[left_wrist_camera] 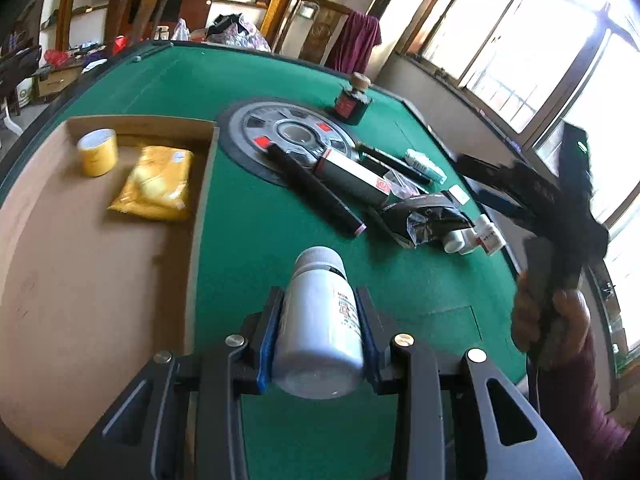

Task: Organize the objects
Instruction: 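Grasp the black pink-capped marker with the right gripper while the left holds the bottle, then lower the bottle and marker into the cardboard box and open both grippers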

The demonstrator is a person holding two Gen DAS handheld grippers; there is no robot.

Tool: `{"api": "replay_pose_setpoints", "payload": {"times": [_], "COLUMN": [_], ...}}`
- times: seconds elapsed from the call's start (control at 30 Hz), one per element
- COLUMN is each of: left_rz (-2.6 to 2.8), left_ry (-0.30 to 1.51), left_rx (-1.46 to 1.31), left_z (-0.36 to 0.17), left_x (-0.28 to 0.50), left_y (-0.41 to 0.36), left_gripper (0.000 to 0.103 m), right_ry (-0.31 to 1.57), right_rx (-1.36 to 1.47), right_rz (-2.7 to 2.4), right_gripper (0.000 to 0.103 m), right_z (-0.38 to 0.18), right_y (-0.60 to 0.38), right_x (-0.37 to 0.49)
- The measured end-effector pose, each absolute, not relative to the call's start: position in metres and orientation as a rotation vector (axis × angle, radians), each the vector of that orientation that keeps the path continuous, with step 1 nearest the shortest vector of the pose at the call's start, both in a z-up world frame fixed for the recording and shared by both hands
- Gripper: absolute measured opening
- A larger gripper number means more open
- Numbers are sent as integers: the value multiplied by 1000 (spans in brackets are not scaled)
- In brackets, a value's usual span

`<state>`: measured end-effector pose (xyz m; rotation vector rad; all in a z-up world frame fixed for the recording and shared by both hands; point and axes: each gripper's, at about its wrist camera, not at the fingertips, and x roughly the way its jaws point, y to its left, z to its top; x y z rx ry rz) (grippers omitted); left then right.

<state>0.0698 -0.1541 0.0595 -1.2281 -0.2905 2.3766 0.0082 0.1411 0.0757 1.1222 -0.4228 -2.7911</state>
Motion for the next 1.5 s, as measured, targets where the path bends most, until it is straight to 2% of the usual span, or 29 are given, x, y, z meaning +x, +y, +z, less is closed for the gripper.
{"api": "replay_pose_setpoints", "payload": {"times": [0.13, 0.2, 0.27, 0.3, 0.37, 0.5, 0.6, 0.7, 0.8, 1.03, 1.2, 1.5], "left_rz": [2418, 2432, 2450, 2457, 2474, 2508, 2520, 2523, 2532, 2576, 2615, 2726], "left_ry": [-296, -311, -327, -334, -341, -378, -411, -432, -459, -494, -471, -354], "left_rx": [-1152, -1119, -1094, -1087, -1072, -1067, -1079, -1093, -1099, -1091, -1088, -1067], "left_z": [70, 75, 78, 79, 79, 73, 66, 60, 59, 63, 73, 95], "left_x": [86, 91, 94, 95, 95, 94, 93, 93, 93, 98, 97, 81], "left_y": [-180, -194, -209, -215, -228, -251, -263, -272, -278, -290, -295, -306], "left_gripper": [33, 33, 34, 33, 33, 33, 33, 33, 33, 33, 33, 34], "right_ry": [-341, -285, -134, -79, -31, 26, 76, 195, 193, -11, -220, -334], "right_rx": [1203, 1266, 1345, 1375, 1445, 1518, 1559, 1549, 1536, 1453, 1359, 1169], "right_rz": [-2559, -2467, -2447, -2447, -2417, -2443, -2449, -2502, -2514, -2533, -2484, -2338], "right_gripper": [103, 97, 80, 75, 62, 54, 39, 29, 17, 16, 16, 17], "right_z": [76, 68, 56, 50, 37, 19, 10, 5, 4, 15, 43, 100], "right_y": [81, 51, 18, 9, -6, -19, -28, -40, -41, -19, 4, -29], "right_x": [-18, -32, -47, -51, -63, -81, -93, -95, -89, -64, -43, -19]}}
